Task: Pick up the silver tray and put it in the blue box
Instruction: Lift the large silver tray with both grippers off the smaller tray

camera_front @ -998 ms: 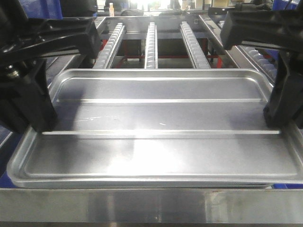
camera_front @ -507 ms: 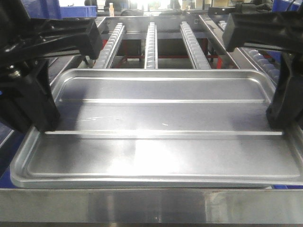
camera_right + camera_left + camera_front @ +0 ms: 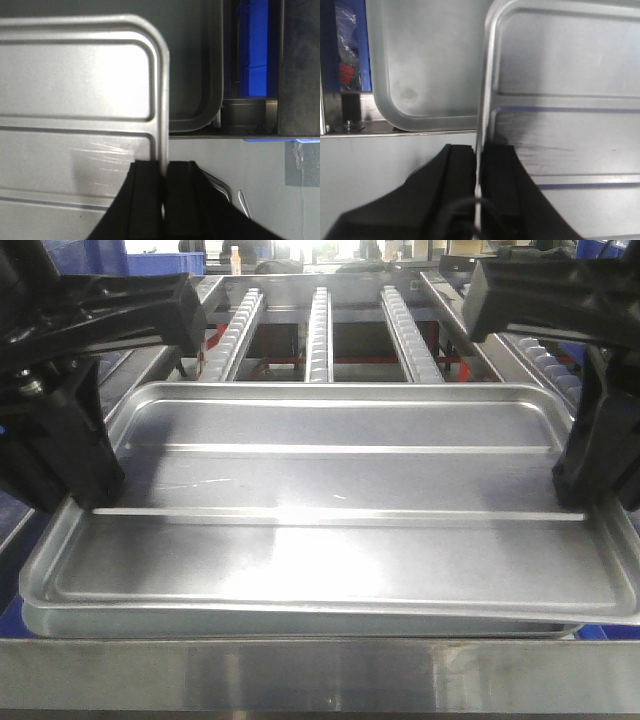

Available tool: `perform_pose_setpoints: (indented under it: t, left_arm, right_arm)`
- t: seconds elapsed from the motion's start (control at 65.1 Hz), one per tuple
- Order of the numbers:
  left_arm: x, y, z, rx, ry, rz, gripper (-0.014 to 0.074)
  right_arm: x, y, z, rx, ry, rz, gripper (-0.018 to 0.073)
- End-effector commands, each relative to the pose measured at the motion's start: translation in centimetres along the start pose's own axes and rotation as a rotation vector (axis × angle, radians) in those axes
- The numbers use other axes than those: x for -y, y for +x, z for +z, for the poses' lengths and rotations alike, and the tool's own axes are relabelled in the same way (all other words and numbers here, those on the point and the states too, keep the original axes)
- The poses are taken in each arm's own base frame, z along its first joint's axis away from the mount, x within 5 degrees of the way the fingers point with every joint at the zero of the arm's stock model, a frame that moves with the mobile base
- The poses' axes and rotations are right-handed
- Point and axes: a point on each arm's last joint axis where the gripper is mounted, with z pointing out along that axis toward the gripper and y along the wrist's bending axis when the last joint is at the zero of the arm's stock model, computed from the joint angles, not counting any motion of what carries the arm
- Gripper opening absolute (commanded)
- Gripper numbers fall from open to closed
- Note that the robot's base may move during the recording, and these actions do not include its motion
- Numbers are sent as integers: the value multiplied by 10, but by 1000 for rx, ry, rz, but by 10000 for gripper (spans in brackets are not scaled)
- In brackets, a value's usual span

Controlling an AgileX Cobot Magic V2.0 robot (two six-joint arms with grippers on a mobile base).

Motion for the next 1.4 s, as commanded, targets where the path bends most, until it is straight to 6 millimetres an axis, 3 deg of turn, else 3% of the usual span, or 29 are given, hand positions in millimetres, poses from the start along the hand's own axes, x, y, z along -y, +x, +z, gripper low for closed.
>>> perform_pose_setpoints:
  t: [0.0, 0.63, 1.382]
  left_arm:
    - [0, -8, -12, 55, 25, 6, -1]
    - [-5, -22, -18, 103, 14, 21, -1]
    - [-4, -21, -18, 94, 18, 12, -8]
  right_arm:
    - [-1, -9, -12, 64, -23, -12, 70]
    - [-2, -10, -12, 70, -33, -43, 70]
    - [-3, -10, -12, 75, -42, -43, 70]
